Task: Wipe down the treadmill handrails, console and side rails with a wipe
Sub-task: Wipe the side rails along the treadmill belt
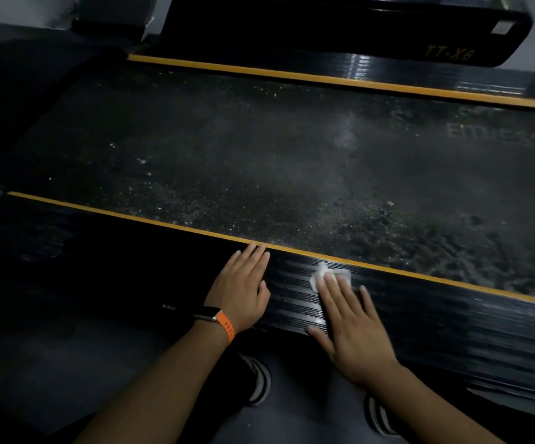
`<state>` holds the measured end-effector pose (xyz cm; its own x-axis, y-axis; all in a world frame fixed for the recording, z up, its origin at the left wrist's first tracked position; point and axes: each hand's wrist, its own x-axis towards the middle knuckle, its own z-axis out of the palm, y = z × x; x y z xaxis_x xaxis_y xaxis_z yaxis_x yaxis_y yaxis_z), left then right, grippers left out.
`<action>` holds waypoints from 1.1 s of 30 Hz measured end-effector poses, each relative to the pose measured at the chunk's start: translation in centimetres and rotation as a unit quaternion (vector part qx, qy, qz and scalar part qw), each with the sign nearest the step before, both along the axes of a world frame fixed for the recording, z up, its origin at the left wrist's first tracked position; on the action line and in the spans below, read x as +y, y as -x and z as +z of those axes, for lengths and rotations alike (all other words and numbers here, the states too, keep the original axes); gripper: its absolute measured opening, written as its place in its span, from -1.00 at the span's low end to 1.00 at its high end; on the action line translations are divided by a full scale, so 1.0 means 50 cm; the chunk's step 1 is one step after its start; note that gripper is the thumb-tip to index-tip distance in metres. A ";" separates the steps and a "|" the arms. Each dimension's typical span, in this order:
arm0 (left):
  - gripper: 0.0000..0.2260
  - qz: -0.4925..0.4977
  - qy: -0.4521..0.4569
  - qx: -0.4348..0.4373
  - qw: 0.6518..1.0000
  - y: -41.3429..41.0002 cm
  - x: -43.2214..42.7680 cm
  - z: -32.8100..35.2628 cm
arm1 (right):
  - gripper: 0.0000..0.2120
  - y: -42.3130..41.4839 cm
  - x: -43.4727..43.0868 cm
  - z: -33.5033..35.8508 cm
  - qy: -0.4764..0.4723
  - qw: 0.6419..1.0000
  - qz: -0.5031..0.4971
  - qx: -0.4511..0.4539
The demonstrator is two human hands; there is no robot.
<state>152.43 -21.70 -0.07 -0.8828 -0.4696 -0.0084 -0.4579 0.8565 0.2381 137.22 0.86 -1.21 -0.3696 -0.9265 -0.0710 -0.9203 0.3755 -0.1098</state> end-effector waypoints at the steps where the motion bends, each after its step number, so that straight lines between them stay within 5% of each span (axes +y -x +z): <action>1: -0.42 0.001 -0.002 0.000 1.000 0.000 0.000 0.001 | -0.23 0.007 0.017 0.001 -0.001 1.000 -0.013 0.000; 11: -0.43 0.000 0.008 -0.005 1.000 0.000 -0.001 -0.001 | -0.20 -0.026 -0.115 0.009 -0.016 0.999 0.029 -0.029; 19: -0.41 -0.003 -0.003 -0.012 1.000 0.001 0.002 0.009 | -0.19 0.045 0.018 0.013 -0.046 0.997 -0.051 -0.020; 27: -0.42 -0.030 0.024 -0.027 0.999 0.004 0.006 0.007 | -0.11 0.001 -0.121 0.038 -0.064 0.994 -0.001 -0.085; 33: -0.40 -0.022 0.029 -0.034 0.999 0.006 0.010 0.011 | -0.16 0.058 -0.010 0.036 -0.075 0.994 -0.057 -0.057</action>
